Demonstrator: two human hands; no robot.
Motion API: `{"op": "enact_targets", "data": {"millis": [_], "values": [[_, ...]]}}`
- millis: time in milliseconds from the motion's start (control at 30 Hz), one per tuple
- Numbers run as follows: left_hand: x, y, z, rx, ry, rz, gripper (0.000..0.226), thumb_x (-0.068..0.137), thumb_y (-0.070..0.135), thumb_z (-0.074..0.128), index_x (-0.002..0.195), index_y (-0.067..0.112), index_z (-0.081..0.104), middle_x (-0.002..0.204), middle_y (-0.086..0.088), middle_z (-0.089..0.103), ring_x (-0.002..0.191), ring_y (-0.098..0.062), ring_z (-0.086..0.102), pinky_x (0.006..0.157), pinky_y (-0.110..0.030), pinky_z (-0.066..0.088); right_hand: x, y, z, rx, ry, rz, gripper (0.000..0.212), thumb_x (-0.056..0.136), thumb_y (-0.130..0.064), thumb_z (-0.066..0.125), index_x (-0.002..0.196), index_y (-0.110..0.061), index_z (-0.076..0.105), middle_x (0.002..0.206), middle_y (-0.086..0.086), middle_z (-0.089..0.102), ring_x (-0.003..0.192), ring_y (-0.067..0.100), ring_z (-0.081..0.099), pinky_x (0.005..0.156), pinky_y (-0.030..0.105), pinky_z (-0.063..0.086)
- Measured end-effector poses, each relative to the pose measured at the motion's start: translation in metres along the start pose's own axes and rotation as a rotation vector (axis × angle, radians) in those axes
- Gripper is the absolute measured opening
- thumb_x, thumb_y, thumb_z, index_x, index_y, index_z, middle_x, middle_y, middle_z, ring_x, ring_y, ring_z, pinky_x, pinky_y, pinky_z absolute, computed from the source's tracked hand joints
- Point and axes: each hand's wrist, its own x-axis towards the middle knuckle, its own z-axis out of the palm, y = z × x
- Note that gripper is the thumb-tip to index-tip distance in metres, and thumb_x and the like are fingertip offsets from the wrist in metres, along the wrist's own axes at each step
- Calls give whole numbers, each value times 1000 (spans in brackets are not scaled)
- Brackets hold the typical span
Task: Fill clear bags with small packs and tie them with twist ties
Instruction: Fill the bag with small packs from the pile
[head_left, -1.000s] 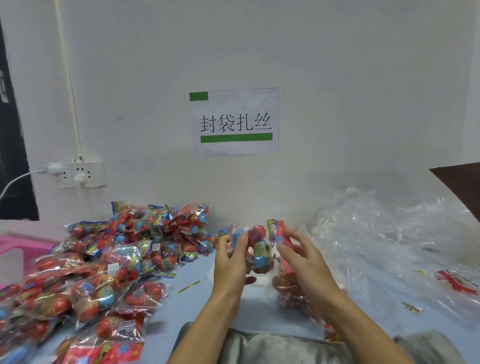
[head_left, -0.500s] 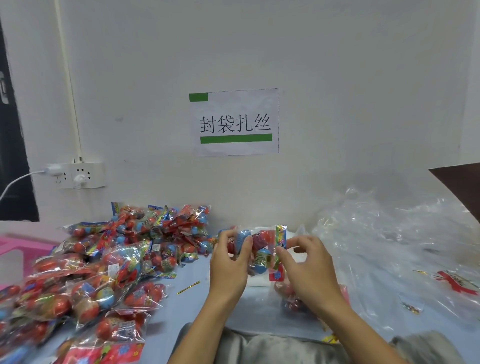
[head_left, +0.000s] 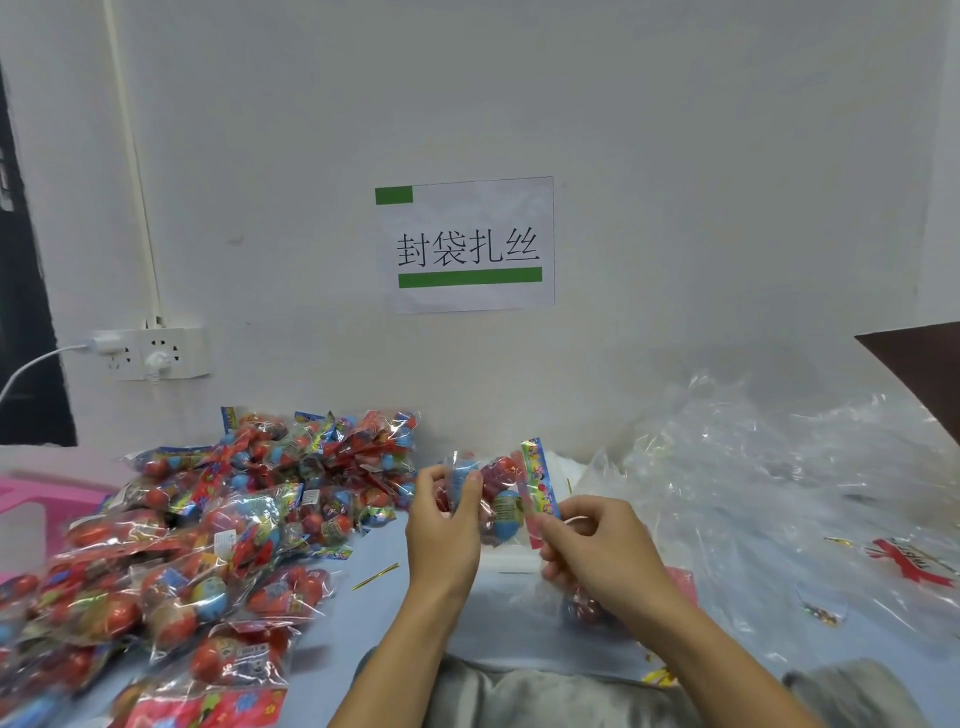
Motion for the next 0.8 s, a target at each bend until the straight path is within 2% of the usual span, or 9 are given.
{"op": "enact_targets", "data": {"millis": [100, 233, 333, 367, 433, 467, 567, 667, 800], "values": [[-1, -3, 1, 37, 11, 10, 10, 96, 31, 62, 93, 28, 52, 79, -3, 56, 70, -18, 51, 69, -40, 50, 2, 0, -8, 5, 54, 30, 21, 93, -12, 69, 73, -7, 72, 54, 5, 64, 45, 18, 58, 44, 27, 44], [0, -2, -1, -6, 36, -19, 10, 96, 31, 62, 95, 31, 52, 85, -2, 59, 73, -16, 54, 67, -35, 50, 0, 3, -10, -28, 45, 66, 28, 93, -19, 69, 67, -10, 69, 54, 8, 61, 44, 22, 55, 49, 34, 43], [1, -1, -3, -67, 37, -88, 6, 97, 31, 58, 100, 32, 52, 94, 0, 61, 73, -15, 57, 57, -29, 49, 1, 0, -9, -57, 106, 9, 9, 93, -26, 68, 88, -20, 72, 80, 1, 72, 50, 13, 65, 48, 30, 51], [0, 0, -3, -87, 18, -107, 6, 98, 30, 57, 103, 30, 53, 94, -1, 60, 71, -15, 58, 54, -27, 48, 0, -2, -9, -89, 126, -19, 10, 93, -32, 68, 97, -24, 70, 91, -1, 72, 57, 8, 68, 55, 26, 55], [-4, 3, 0, -129, -53, -106, 8, 98, 25, 58, 106, 24, 56, 87, -5, 61, 64, -12, 59, 51, -25, 48, 0, -4, -9, -96, 101, -28, 27, 93, -46, 65, 113, -28, 62, 104, -8, 68, 71, 5, 70, 68, 21, 56], [-6, 5, 2, -154, -96, -93, 11, 97, 23, 59, 107, 21, 56, 85, -6, 62, 64, -12, 60, 52, -27, 49, -2, -6, -7, -66, 58, -14, 32, 93, -50, 64, 118, -30, 59, 105, -10, 67, 74, 4, 69, 64, 17, 54], [-16, 11, 12, -191, -211, -42, 12, 98, 16, 58, 110, 18, 57, 96, -6, 67, 75, -14, 65, 67, -35, 55, -8, -9, -2, 27, -54, -24, 29, 92, -48, 66, 111, -26, 63, 86, -12, 75, 67, 0, 68, 51, 11, 48], [-22, 14, 16, -185, -295, -9, 12, 100, 15, 54, 105, 25, 57, 85, 12, 68, 77, -2, 67, 63, -20, 55, -9, -10, -1, 66, -30, -61, 19, 94, -37, 67, 97, -18, 68, 65, -9, 71, 50, 2, 57, 46, 14, 44], [-21, 16, 16, -216, -260, -54, 20, 99, 14, 56, 117, 20, 48, 98, 3, 68, 80, -2, 68, 65, -18, 54, -10, -12, -2, 79, 28, -92, 14, 92, -31, 71, 91, -17, 71, 71, 4, 72, 52, 8, 55, 44, 19, 45]]}}
